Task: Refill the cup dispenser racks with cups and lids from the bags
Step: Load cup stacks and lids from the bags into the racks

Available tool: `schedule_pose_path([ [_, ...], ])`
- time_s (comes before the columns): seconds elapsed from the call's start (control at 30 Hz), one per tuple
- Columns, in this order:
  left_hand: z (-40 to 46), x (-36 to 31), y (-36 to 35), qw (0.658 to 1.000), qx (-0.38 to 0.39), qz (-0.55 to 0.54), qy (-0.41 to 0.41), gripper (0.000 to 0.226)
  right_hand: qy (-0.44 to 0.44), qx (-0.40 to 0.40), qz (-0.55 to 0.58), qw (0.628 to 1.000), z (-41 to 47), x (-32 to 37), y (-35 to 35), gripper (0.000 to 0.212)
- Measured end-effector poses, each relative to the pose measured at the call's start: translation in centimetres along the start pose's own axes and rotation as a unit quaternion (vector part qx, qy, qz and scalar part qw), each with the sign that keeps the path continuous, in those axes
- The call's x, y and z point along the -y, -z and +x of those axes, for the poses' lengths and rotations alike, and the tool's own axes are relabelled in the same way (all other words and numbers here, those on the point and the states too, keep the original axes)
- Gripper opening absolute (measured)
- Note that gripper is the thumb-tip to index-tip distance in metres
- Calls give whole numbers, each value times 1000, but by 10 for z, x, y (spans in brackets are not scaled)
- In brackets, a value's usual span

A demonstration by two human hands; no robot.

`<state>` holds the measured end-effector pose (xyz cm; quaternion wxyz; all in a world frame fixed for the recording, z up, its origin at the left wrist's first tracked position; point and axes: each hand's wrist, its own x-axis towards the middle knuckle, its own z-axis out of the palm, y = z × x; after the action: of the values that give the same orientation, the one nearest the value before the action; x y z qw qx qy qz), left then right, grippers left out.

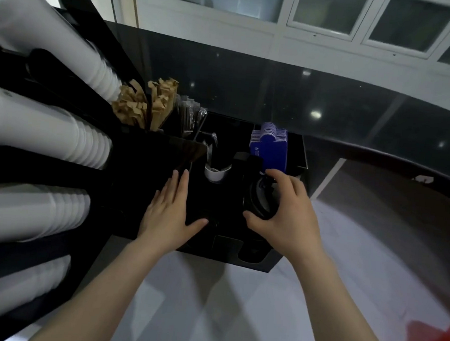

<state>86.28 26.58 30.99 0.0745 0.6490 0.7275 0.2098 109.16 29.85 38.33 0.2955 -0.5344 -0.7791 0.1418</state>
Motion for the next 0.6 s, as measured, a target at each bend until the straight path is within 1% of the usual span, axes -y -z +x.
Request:
schedule_pose_path([
  [0.13, 0, -1, 1, 1000, -2, -10, 0, 112, 29, -66, 42, 997, -2, 14, 12, 83],
  [0.23, -2, 0, 4, 1000, -9, -27, -14, 108, 45, -86, 82, 992, -2, 27, 16, 82],
  [0.33, -12, 2, 10, 994, -26, -101, -42, 96, 84, -97, 112, 985, -3, 45, 12, 80],
  [0.4, -22, 6, 13, 987, -45, -153, -35, 90, 100, -70, 115, 986, -3, 58, 1, 81],
  [0.43, -26, 10, 14, 987, -49, -153, -27, 89, 104, -45, 111, 987, -4, 62, -8, 82],
  [0.53, -36, 23, 14, 995, -36, -89, -8, 89, 86, 33, 70, 993, -3, 69, -38, 84],
  [0.6, -37, 31, 14, 998, -28, -64, 6, 88, 78, 54, 27, 995, -2, 68, -55, 85],
])
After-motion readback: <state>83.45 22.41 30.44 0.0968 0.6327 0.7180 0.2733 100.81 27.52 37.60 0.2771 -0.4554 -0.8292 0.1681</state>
